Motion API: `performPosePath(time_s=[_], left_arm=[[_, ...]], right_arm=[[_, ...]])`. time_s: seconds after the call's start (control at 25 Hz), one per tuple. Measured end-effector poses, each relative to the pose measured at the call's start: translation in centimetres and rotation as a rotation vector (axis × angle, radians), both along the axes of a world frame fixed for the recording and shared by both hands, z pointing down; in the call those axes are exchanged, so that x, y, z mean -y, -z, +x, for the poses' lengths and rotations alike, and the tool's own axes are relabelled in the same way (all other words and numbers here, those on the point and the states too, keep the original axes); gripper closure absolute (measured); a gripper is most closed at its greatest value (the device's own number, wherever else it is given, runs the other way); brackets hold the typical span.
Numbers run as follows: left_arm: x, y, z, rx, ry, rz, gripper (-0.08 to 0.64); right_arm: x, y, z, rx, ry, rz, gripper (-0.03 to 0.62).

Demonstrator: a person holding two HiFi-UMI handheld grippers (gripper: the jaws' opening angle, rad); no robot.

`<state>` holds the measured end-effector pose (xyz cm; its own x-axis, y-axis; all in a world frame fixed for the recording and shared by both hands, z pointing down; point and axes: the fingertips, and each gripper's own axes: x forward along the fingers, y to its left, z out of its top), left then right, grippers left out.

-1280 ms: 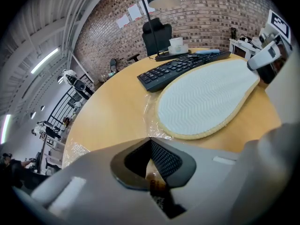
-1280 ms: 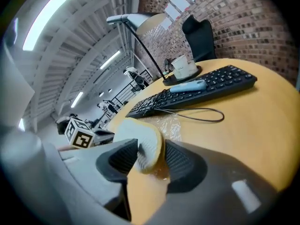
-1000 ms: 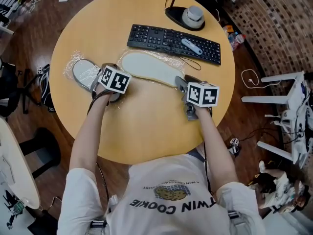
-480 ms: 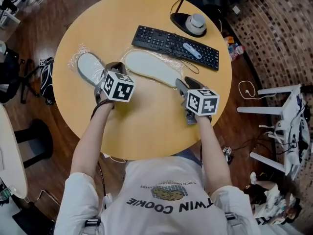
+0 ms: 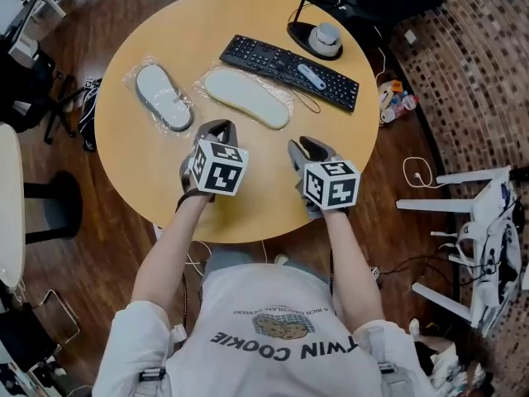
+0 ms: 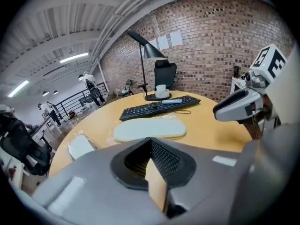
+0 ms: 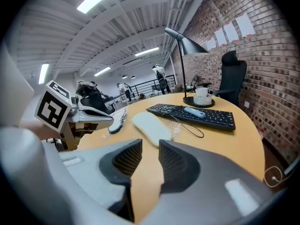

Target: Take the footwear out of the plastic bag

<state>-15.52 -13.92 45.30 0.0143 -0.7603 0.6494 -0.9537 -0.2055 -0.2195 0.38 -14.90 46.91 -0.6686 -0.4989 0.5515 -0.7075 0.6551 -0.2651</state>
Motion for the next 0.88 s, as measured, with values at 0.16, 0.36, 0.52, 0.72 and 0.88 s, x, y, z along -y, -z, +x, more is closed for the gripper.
performPosePath(time_s=[0.16, 0.36, 0.52, 0.72, 0.88], left_arm=[[-5.0, 0.2, 6.3, -0.035, 0.031, 0.018, 0.554], [-11.4, 0.8, 12.7, -0.063, 0.068, 0.023, 0.554], [-15.9, 1.7, 16.6, -0.081, 0.101, 0.026, 0.554], [-21.0, 3.1, 19.1, -0.088, 0.134, 0.045, 0.554], [-24.9, 4.1, 20.0, -0.124, 0.169, 0.057, 0.554]], right_arm=[[-4.1, 0.1, 3.3, 0.025, 0.056, 0.012, 0.494], [-9.7, 1.0, 6.3, 0.057, 0.140, 0.025, 0.515], [-14.3, 2.3, 8.3, 0.046, 0.200, 0.073, 0.517], [-19.4, 3.7, 9.2, 0.056, 0.250, 0.098, 0.532], [-23.3, 4.5, 9.2, 0.076, 0.280, 0.091, 0.541]])
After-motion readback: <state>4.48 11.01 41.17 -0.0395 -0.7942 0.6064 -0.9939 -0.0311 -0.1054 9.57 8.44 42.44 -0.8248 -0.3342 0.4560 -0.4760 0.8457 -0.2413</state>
